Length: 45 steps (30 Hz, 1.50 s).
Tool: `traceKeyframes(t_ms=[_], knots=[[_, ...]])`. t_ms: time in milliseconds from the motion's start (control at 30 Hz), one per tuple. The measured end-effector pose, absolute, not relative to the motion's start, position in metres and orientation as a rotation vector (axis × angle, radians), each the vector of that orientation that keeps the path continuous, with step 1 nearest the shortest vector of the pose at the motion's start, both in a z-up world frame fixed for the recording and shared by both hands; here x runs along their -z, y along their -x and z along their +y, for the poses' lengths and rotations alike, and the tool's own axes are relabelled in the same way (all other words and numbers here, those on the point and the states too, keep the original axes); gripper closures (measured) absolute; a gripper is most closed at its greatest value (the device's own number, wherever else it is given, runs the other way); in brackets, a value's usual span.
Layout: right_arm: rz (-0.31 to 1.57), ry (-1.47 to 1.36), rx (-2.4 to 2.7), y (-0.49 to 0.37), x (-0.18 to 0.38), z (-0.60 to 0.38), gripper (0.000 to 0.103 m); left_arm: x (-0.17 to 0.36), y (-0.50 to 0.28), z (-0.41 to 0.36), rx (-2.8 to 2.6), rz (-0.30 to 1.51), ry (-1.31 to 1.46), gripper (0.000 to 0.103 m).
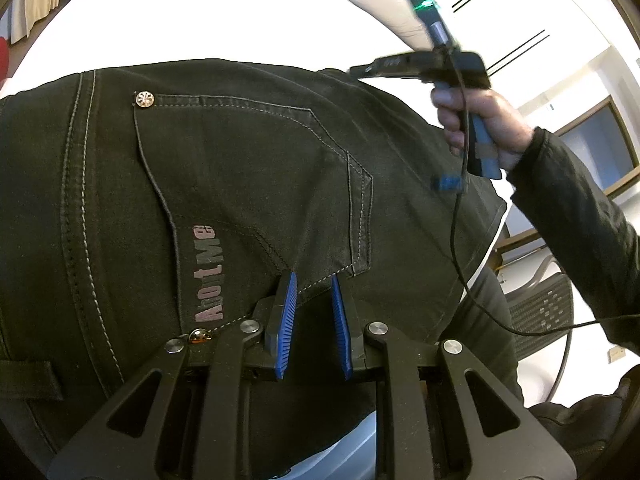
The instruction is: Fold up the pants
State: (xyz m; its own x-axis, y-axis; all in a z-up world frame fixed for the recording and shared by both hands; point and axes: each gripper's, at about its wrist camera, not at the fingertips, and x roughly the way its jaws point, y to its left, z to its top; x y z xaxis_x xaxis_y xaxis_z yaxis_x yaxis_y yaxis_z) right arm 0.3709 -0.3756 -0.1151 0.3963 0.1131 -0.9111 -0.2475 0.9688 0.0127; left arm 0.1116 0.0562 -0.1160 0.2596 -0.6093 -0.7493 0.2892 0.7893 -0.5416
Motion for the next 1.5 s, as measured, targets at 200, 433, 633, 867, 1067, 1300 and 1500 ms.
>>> traceKeyframes(t_ms=[200, 433, 633, 867, 1067, 1300, 1500], knots=[[1.116, -0.236, -0.755, -0.303, 0.083, -0.332, 0.087, 0.118, -0.108, 0.052, 0.625, 1.152, 0.318, 0.085], [1.275, -0.527, -0.714, -0.317, 0.165, -0.35, 0.103, 0.117, -0.102, 0.048, 0.621, 1.136, 0.3, 0.085], [1.048, -0.704, -0.04, -0.323, 0.15, -0.497, 0.094, 0.116, -0.097, 0.042, 0.619, 1.131, 0.283, 0.085], [1.008, -0.898, -0.44, -0.267, 0.129, -0.499, 0.035, 0.117, -0.094, 0.025, 0.595, 1.14, 0.236, 0.085], [1.0, -1.11, -0.359, -0.23, 0.188, -0.545, 0.103, 0.112, -0.093, 0.007, 0.56, 1.155, 0.196, 0.085], [0.701, -1.272, -0.004, -0.189, 0.193, -0.707, 0.103, 0.112, -0.095, -0.012, 0.555, 1.162, 0.177, 0.085], [0.505, -1.271, 0.439, -0.137, 0.171, -0.839, 0.073, 0.117, -0.1, -0.009, 0.572, 1.155, 0.219, 0.085]])
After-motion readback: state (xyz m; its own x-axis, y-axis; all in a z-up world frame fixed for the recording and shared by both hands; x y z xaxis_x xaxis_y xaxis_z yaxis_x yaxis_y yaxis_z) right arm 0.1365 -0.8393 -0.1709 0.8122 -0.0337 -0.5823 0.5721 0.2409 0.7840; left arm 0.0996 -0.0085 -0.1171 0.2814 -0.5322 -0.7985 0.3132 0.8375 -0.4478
